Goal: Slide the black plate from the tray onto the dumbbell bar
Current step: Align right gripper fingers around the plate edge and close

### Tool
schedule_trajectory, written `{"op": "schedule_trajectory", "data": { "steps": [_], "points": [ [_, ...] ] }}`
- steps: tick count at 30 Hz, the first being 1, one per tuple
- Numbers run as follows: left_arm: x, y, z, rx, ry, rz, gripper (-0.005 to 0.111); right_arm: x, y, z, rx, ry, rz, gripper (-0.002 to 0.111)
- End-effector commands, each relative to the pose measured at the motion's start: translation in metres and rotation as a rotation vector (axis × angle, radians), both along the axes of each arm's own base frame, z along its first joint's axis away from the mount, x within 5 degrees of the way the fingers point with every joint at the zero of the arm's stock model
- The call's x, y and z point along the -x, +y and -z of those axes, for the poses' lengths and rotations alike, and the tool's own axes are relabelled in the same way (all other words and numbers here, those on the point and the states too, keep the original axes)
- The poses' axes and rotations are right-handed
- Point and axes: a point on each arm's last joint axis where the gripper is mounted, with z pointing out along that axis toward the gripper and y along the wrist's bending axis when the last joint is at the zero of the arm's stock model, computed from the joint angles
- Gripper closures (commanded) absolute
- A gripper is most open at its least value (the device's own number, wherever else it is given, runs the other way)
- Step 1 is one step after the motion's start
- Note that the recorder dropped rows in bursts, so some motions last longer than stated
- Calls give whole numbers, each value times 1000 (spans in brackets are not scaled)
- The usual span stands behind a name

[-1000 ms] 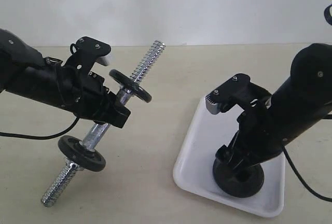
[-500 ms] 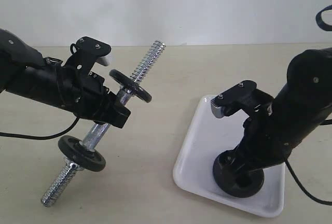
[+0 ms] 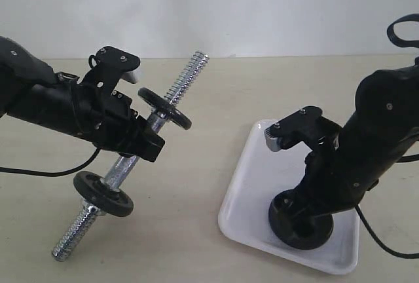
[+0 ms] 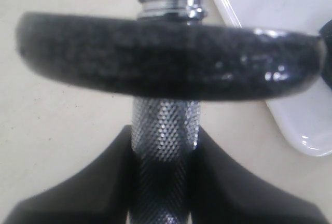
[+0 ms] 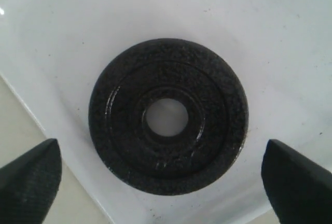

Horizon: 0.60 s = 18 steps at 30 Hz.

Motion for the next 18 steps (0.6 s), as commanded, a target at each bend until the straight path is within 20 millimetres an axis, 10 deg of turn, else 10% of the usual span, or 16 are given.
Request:
{"op": "schedule_trajectory", "data": {
  "steps": [1,18],
  "points": [
    [-6,0,-31,58,-109,-61,102,-3,1,-2,-10,-30,3,15],
    [-6,0,-31,58,-109,-61,102,-6,4,17,3,22,28,15]
  ]
}}
